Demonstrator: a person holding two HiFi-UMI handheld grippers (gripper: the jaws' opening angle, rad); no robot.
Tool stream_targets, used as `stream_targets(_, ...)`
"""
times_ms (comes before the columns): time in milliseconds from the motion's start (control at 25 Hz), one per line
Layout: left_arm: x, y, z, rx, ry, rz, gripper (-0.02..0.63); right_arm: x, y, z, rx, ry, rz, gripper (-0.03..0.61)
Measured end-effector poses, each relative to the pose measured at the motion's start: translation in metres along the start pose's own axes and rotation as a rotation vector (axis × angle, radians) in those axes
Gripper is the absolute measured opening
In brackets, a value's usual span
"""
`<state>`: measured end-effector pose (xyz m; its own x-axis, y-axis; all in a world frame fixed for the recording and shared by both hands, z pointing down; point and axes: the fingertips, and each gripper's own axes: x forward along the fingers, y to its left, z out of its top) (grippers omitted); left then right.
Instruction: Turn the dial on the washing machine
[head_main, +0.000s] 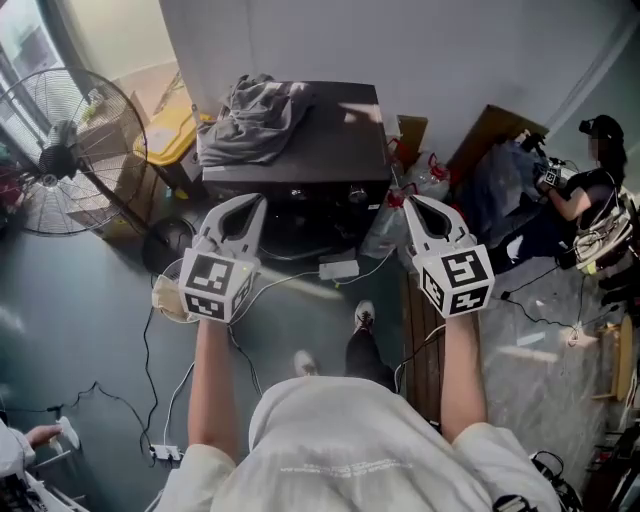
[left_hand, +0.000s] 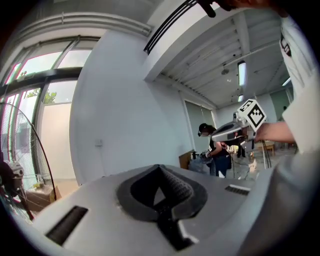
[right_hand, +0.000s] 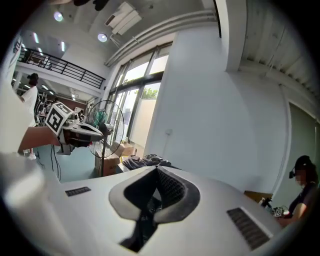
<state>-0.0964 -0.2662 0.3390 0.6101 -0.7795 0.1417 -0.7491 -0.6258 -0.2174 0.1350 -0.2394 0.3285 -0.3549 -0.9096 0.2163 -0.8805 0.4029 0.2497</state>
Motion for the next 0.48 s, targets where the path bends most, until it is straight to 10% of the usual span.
stream_targets(480, -0.035, -0.008, 0.054, 0.076, -0.083, 0.018, 0.014, -0.031, 0.017, 0.047, -0.076, -0.08, 0.014, 0.015)
